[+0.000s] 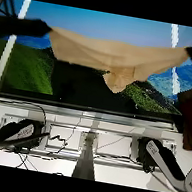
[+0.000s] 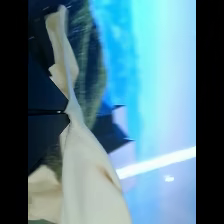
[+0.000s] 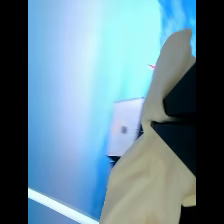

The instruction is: Fold the clothes and pants, and hang the long-sleeved shirts on hangers.

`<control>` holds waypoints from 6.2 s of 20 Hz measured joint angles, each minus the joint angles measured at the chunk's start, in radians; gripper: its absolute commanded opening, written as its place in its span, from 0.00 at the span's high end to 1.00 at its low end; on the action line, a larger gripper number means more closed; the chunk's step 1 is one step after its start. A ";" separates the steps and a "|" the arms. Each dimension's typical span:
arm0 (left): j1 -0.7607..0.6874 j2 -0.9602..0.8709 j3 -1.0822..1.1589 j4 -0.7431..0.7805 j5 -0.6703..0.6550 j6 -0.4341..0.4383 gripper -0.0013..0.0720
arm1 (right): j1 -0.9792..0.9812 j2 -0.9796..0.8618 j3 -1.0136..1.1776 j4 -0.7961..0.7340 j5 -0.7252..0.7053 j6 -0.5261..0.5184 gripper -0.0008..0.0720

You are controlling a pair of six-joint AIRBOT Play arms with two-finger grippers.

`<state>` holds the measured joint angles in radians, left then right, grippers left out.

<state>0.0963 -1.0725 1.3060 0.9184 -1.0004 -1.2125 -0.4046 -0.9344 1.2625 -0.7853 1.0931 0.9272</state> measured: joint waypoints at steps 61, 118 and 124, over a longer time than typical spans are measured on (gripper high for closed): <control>0.218 -0.479 0.008 0.063 -0.282 0.060 0.15 | 0.057 -0.477 -0.593 0.193 -0.078 0.131 0.97; 0.227 -0.003 -0.080 -0.351 -0.030 0.102 0.96 | 0.092 -0.262 0.244 0.006 0.022 0.330 0.97; 0.095 -0.321 -0.100 -0.517 0.246 0.184 0.97 | 0.140 -0.560 0.244 -0.002 -0.102 0.342 0.97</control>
<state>0.1913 -1.3933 1.2057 0.4015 -0.7540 -1.0283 -0.2646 -1.4948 1.5063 -0.7872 0.9909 1.2690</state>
